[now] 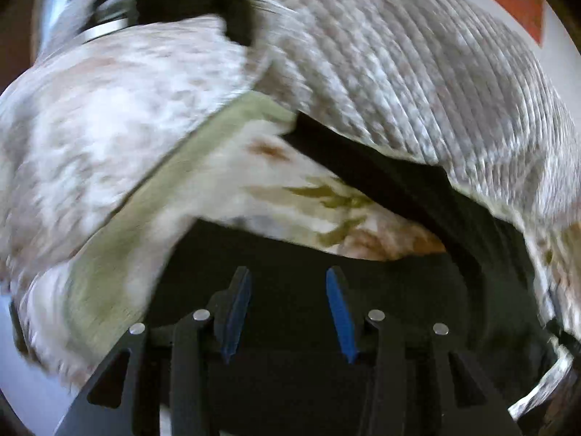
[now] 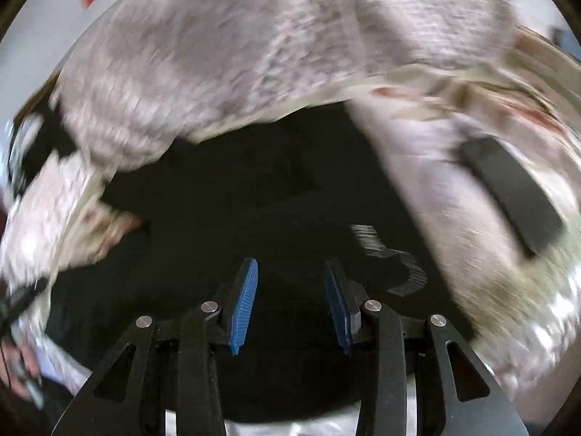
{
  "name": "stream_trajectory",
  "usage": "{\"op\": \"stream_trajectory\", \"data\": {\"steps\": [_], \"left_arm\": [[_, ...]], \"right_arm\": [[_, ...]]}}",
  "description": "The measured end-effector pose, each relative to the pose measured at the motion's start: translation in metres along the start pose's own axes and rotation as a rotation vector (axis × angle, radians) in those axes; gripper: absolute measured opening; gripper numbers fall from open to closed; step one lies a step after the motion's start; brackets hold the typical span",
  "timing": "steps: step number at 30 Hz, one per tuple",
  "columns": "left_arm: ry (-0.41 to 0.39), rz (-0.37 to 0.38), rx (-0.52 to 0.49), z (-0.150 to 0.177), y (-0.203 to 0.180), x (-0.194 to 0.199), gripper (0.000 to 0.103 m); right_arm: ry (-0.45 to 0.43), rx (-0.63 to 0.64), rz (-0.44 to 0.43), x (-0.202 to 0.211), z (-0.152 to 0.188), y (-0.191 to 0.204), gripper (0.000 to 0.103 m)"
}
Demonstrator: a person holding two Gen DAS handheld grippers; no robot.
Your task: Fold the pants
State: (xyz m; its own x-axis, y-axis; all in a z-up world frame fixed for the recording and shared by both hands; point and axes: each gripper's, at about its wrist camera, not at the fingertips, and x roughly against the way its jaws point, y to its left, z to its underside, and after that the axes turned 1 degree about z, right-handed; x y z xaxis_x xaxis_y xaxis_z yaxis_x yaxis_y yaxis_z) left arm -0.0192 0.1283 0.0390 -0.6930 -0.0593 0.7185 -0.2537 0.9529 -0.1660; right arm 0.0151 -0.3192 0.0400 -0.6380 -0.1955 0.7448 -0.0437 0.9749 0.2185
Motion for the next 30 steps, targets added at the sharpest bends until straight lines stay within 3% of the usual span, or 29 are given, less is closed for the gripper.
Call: {"op": "stream_trajectory", "data": {"steps": [4, 6, 8, 13, 18, 21, 25, 30], "left_arm": [[0.089, -0.104, 0.012, -0.003, 0.009, -0.038, 0.046], [0.069, -0.129, 0.023, -0.002, 0.018, -0.043, 0.046], [0.053, -0.183, -0.004, -0.002, 0.017, -0.043, 0.046], [0.037, -0.222, 0.012, -0.003, 0.014, -0.043, 0.046], [0.029, -0.124, 0.063, -0.001, 0.002, -0.030, 0.046], [0.025, -0.052, 0.016, 0.004, -0.023, -0.023, 0.046], [0.043, 0.035, -0.072, 0.016, -0.055, -0.016, 0.050], [0.054, 0.090, -0.111, 0.038, -0.073, -0.002, 0.055]], "right_arm": [[0.055, 0.004, 0.066, -0.034, -0.007, -0.009, 0.039], [0.053, -0.034, 0.108, -0.039, -0.003, -0.026, 0.039], [0.047, -0.107, 0.064, -0.041, 0.001, -0.043, 0.036], [-0.023, -0.097, 0.093, -0.031, 0.004, -0.032, 0.037], [-0.049, -0.036, 0.093, -0.027, 0.004, -0.015, 0.037], [-0.024, 0.003, 0.022, -0.033, 0.006, -0.001, 0.038], [0.004, 0.081, -0.045, -0.032, 0.016, 0.025, 0.049], [0.019, 0.158, -0.094, -0.026, 0.032, 0.053, 0.049]]}}
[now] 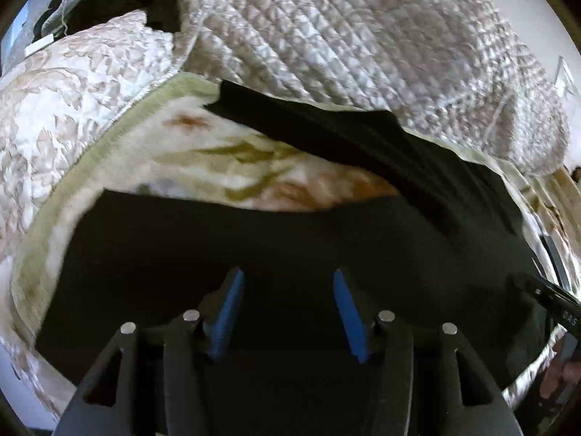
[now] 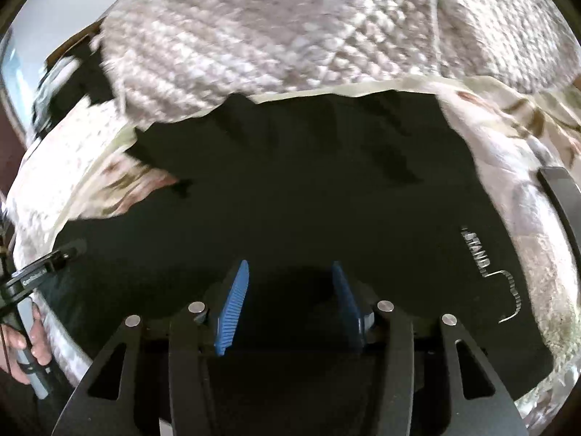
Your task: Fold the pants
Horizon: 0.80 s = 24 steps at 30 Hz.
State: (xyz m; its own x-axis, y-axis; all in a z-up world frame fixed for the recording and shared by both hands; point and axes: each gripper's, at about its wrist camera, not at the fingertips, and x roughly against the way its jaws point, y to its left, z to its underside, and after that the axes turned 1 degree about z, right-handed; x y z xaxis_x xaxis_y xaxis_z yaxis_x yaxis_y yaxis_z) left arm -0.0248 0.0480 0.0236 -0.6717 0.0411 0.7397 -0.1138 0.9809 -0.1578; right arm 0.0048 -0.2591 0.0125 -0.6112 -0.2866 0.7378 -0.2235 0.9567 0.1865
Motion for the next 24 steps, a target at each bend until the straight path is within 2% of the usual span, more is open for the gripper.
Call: {"op": "stream_trajectory", "data": {"steps": [3, 6, 11, 16, 24], "left_arm": [[0.030, 0.013, -0.004, 0.015, -0.007, -0.002, 0.057], [0.018, -0.029, -0.054, 0.023, -0.015, 0.000, 0.057], [0.021, -0.026, -0.048, 0.029, -0.024, 0.011, 0.057], [0.043, -0.016, -0.069, 0.035, -0.037, 0.013, 0.057], [0.047, 0.039, -0.098, 0.028, -0.054, 0.018, 0.057]], "right_arm": [[0.045, 0.060, -0.009, -0.007, 0.008, 0.014, 0.050], [0.026, 0.160, 0.049, -0.004, 0.011, 0.029, 0.052], [-0.004, 0.141, 0.012, 0.008, 0.013, 0.029, 0.052], [0.009, 0.117, 0.002, 0.010, 0.021, 0.027, 0.052], [0.000, 0.064, -0.013, 0.018, 0.025, 0.016, 0.052]]}}
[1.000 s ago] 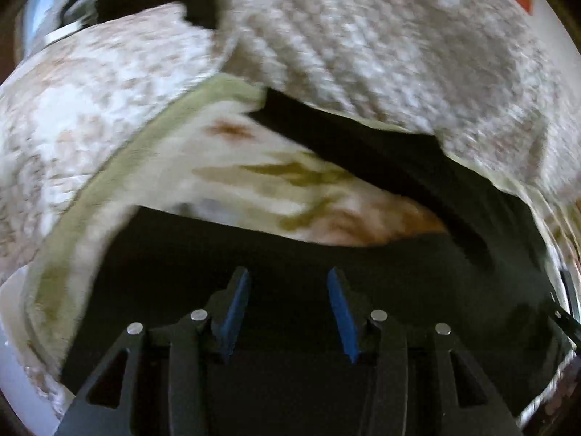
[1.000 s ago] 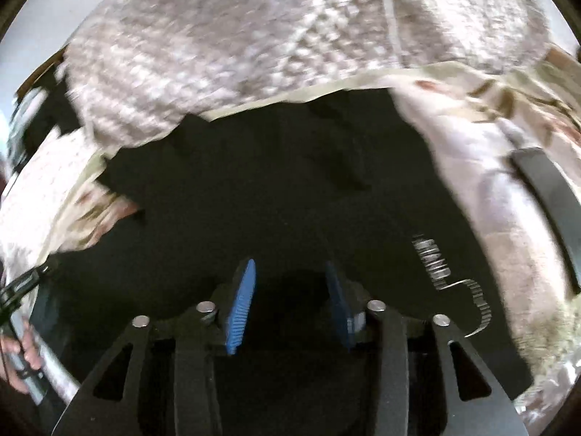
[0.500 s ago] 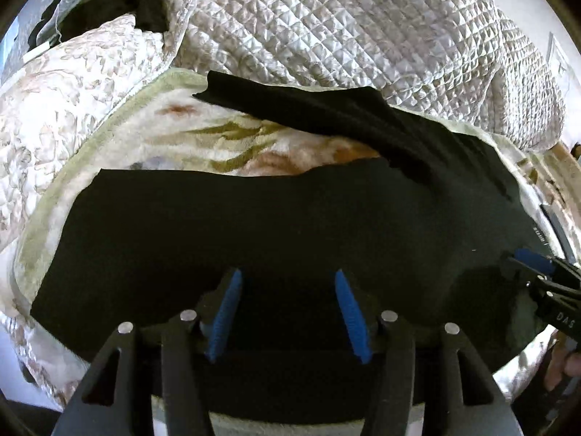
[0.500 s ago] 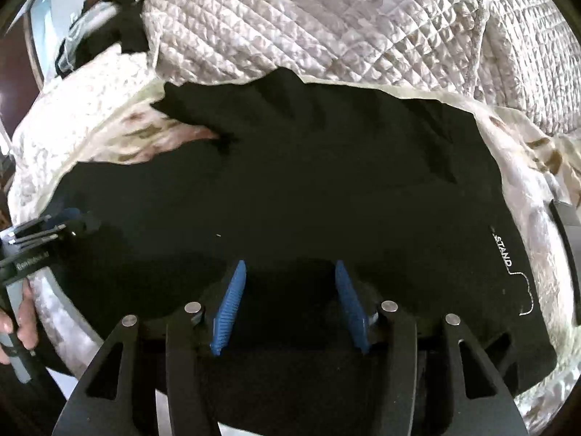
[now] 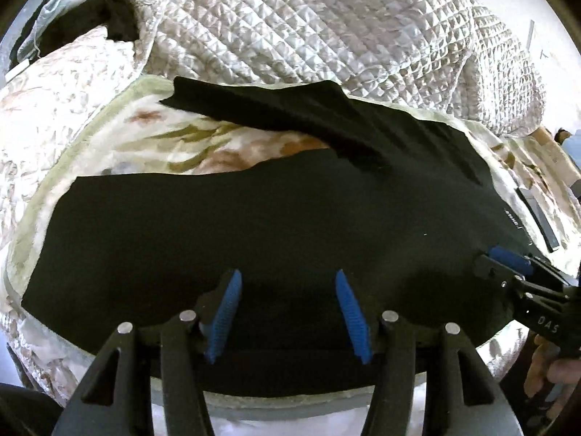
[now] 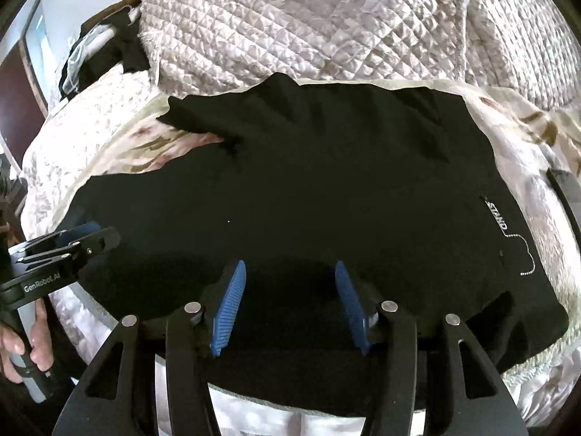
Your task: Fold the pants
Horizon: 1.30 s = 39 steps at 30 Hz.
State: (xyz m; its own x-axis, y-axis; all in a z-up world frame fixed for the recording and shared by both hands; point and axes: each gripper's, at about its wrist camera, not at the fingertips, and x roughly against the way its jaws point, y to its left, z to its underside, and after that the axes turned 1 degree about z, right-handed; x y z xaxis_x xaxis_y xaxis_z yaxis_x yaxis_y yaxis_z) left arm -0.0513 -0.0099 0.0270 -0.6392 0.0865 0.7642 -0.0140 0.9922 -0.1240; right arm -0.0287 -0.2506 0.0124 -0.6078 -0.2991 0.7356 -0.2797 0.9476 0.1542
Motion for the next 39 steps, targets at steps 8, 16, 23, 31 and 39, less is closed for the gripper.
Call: {"op": "stream_trajectory", "data": {"steps": [8, 16, 23, 31, 39], "left_arm": [[-0.004, 0.030, -0.036, -0.034, -0.001, -0.006, 0.058], [-0.027, 0.049, -0.066, -0.093, 0.011, -0.027, 0.068], [-0.047, 0.048, -0.079, -0.155, 0.025, -0.065, 0.074], [-0.029, 0.046, -0.061, -0.219, 0.036, -0.137, 0.076], [0.015, 0.005, -0.046, -0.244, 0.044, -0.204, 0.075]], "right_arm": [[0.004, -0.027, -0.017, 0.006, -0.024, -0.015, 0.057], [0.014, -0.009, -0.021, -0.007, -0.069, -0.040, 0.059], [0.014, 0.065, 0.003, -0.031, -0.125, -0.061, 0.059], [0.066, 0.100, 0.017, -0.096, -0.184, -0.082, 0.059], [0.093, 0.174, 0.018, -0.157, -0.224, -0.086, 0.059]]}}
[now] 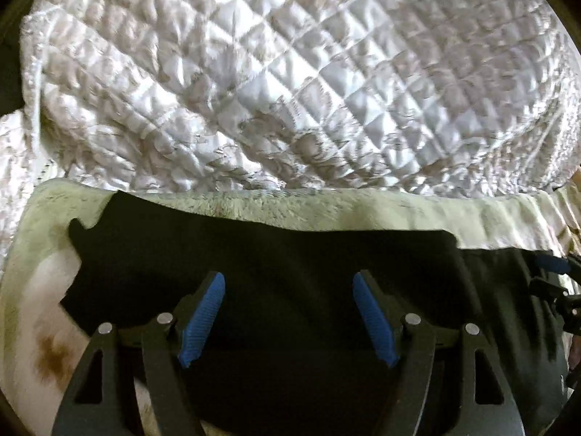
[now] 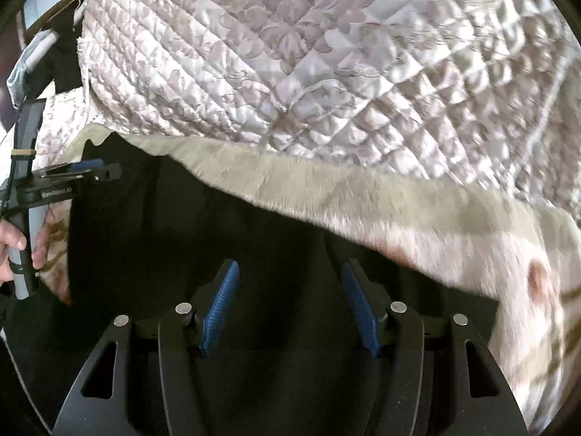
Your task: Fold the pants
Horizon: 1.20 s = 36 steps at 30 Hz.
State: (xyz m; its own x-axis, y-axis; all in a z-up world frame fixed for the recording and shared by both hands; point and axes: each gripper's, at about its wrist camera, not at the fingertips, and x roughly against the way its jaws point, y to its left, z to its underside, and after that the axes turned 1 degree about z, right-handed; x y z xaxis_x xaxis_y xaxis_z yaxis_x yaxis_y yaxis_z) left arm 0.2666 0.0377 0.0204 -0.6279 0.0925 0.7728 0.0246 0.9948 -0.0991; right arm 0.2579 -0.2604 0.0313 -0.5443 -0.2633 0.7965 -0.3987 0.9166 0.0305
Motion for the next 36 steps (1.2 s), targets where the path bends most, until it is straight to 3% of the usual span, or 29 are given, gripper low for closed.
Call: {"op": "stream_trajectory", "data": {"steps": [5, 7, 9, 11, 12, 13, 18, 25, 31, 36], "left_arm": [[0.037, -0.030, -0.012, 0.001, -0.001, -0.028, 0.076], [0.014, -0.056, -0.044, 0.004, -0.007, -0.030, 0.076], [-0.002, -0.071, -0.073, 0.006, -0.012, -0.032, 0.070], [-0.016, -0.053, -0.105, 0.006, -0.020, -0.030, 0.034], [-0.018, -0.065, -0.124, 0.006, -0.025, -0.030, 0.023], [-0.014, -0.068, -0.141, 0.006, -0.029, -0.030, 0.004], [-0.037, -0.047, -0.119, 0.002, -0.030, -0.011, 0.003], [-0.147, 0.026, -0.062, 0.018, -0.021, 0.080, 0.002], [-0.200, 0.099, 0.008, 0.064, -0.011, 0.159, 0.002], [-0.176, 0.134, 0.044, 0.131, -0.012, 0.198, 0.002]], "right_arm": [[0.068, 0.018, -0.009, -0.037, -0.010, -0.003, 0.060], [0.078, 0.061, 0.011, -0.046, -0.008, 0.002, 0.060], [0.067, 0.113, 0.037, -0.047, -0.006, 0.010, 0.057], [0.064, 0.113, 0.047, -0.044, -0.007, 0.011, 0.020], [0.067, 0.116, 0.045, -0.043, -0.008, 0.012, 0.012], [0.068, 0.120, 0.046, -0.042, -0.008, 0.014, 0.009], [-0.007, 0.114, 0.032, -0.002, -0.009, 0.027, 0.007], [-0.126, 0.080, -0.011, 0.090, 0.014, 0.044, 0.007], [-0.174, 0.026, -0.058, 0.159, 0.073, 0.069, 0.007], [-0.098, -0.081, -0.099, 0.174, 0.149, 0.084, 0.007]]}}
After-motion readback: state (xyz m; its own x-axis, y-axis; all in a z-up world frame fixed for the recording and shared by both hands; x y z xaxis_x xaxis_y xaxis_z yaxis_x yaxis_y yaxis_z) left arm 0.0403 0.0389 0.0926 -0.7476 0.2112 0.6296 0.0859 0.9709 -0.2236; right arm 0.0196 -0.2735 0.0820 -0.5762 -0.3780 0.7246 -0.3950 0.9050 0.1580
